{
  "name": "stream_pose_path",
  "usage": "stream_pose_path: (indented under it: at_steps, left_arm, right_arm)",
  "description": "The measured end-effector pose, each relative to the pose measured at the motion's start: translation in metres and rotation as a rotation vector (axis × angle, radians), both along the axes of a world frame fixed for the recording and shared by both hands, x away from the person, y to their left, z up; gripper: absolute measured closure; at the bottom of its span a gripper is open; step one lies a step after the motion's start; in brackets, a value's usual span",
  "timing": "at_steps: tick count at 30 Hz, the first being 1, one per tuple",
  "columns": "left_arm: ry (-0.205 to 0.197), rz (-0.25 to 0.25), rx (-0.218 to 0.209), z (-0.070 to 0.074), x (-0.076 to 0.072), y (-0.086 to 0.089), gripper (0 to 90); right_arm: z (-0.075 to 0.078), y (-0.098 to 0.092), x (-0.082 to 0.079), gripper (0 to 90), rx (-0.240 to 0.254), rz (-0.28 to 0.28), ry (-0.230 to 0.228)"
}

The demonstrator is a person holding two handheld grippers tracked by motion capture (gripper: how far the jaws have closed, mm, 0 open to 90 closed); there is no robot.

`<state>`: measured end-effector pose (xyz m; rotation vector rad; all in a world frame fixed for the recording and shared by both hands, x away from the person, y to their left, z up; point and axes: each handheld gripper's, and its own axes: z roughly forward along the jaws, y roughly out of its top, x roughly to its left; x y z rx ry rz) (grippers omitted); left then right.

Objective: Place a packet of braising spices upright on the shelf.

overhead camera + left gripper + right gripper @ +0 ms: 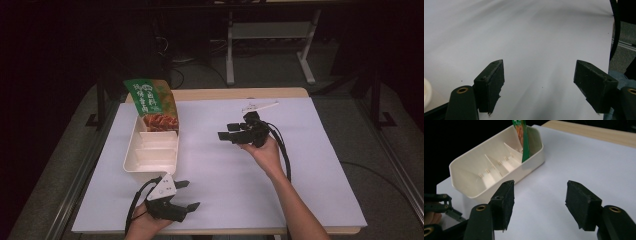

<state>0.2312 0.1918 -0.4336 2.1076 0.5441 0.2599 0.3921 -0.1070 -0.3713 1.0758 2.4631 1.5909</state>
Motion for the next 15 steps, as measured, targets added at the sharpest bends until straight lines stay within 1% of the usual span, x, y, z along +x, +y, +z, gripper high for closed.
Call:
stream_pose_path:
  at_steps: [2,7,11,12,15]
  left_arm:
    - [0.002,0.001,0.001,0.000,0.000,0.000,23.8]
    - [0.010,0.005,-0.001,-0.001,0.001,0.001,23.6]
    - [0.009,0.007,0.003,-0.001,0.001,0.001,23.5]
    - [0.010,0.009,0.002,-0.001,0.001,0.001,23.5]
    - [0.012,0.010,0.003,-0.001,0.002,0.002,23.5]
  right_arm:
    - [-0.001,-0.004,-0.003,37.9,-0.002,0.003,0.007]
    - [-0.004,-0.013,-0.010,36.9,0.000,0.000,0.005]
    - [-0.005,-0.021,-0.015,36.3,-0.005,-0.003,0.020]
    - [-0.005,-0.023,-0.017,36.7,-0.002,-0.005,0.009]
    - [-0.006,-0.029,-0.022,36.5,0.001,-0.010,0.012]
